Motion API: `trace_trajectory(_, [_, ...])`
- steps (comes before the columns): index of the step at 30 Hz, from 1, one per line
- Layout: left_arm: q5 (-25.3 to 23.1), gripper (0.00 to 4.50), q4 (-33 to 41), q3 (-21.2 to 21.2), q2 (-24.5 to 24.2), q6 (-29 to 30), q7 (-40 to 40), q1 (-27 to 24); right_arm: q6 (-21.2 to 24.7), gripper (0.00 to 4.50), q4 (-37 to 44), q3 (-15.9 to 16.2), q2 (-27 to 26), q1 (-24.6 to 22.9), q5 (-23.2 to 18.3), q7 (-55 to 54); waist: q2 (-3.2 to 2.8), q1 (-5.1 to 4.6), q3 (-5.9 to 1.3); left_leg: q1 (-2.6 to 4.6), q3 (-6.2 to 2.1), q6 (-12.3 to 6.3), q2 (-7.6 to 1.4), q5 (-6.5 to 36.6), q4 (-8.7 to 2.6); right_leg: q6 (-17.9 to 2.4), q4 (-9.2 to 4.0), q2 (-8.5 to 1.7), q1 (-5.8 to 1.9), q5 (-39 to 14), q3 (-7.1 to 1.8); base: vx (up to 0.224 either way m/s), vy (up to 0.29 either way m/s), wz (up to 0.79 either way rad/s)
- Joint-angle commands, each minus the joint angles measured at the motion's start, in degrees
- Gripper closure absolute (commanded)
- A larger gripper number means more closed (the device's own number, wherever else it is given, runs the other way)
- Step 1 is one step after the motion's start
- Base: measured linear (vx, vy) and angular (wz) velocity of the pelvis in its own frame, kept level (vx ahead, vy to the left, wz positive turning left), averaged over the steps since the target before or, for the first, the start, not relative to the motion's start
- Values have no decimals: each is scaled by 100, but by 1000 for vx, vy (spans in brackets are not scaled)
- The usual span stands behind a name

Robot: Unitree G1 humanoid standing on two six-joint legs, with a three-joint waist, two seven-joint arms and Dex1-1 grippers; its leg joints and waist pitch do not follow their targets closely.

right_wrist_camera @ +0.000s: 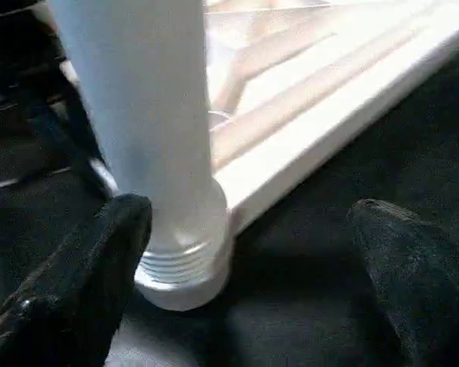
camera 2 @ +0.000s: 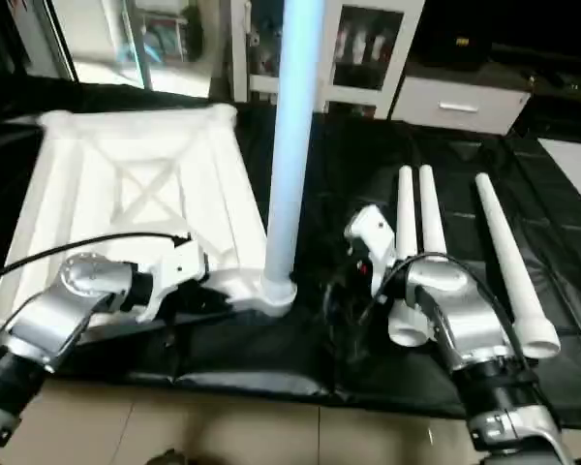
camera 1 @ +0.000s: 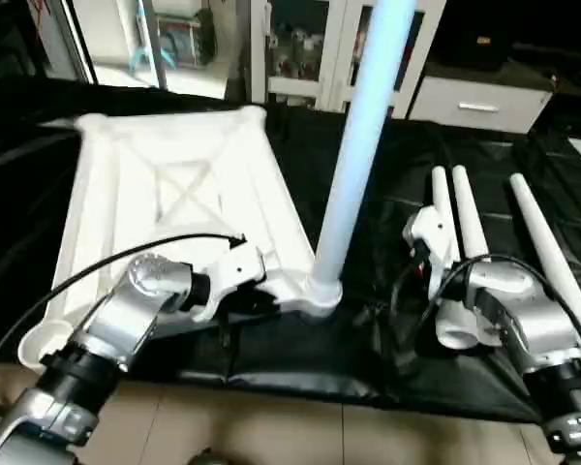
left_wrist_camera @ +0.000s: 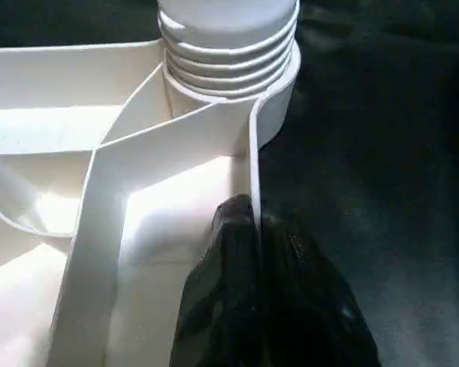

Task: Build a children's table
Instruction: Rotate leg to tighten

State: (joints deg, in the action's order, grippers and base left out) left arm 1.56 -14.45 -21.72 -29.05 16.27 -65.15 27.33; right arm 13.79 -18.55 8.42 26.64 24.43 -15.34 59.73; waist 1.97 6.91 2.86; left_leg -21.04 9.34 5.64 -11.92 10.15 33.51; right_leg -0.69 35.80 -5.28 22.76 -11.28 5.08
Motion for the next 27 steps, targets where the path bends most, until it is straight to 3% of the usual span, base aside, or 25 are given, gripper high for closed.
trace_trajectory(1, [-14,450,118,-410,18,-12,-330,-99,115,2,165,155,70,-25,-82,358,-19,-7,-337,60,12,-158,-149,1270,-430,-1105,-432,-311,-280,-959,-295,0,0,0])
trace_trajectory(2, [-3,450,203,-457,-61,-23,-496,-119,33,2,106,352,76,-26,-24,718,8,6,-351,45,13,-199,-153,1185,-419,-1123,-415,-326,-291,-870,-296,0,0,0])
trace_trajectory(6, [7,450,296,-476,-103,4,-617,-137,-37,2,-4,531,62,15,17,975,-6,33,-362,60,26,-245,-159,1016,-403,-1228,-380,-316,-274,-572,-296,0,0,0])
trace_trajectory(12, [-8,450,401,-533,-146,12,-753,-152,-285,2,-438,655,-93,239,265,979,-13,96,-357,67,41,-138,-148,1135,-407,-1232,-382,-319,-273,-705,-308,0,0,0])
trace_trajectory(17, [-49,450,402,-564,-147,10,-757,-140,-376,56,-512,764,-46,281,358,1119,-15,93,-358,72,33,-116,-151,1180,-410,-1158,-389,-317,-277,-800,-314,0,0,0])
trace_trajectory(22, [-77,450,388,-579,-155,11,-754,-142,-441,102,-568,843,10,266,384,1381,-17,97,-376,68,35,-169,-144,1030,-389,-1246,-353,-301,-288,-460,-308,0,0,0])
trace_trajectory(27, [-93,450,372,-593,-157,20,-743,-142,-507,139,-668,886,-4,300,416,1468,-14,96,-375,68,41,-181,-140,1067,-385,-1288,-357,-299,-291,-489,-305,0,0,0])
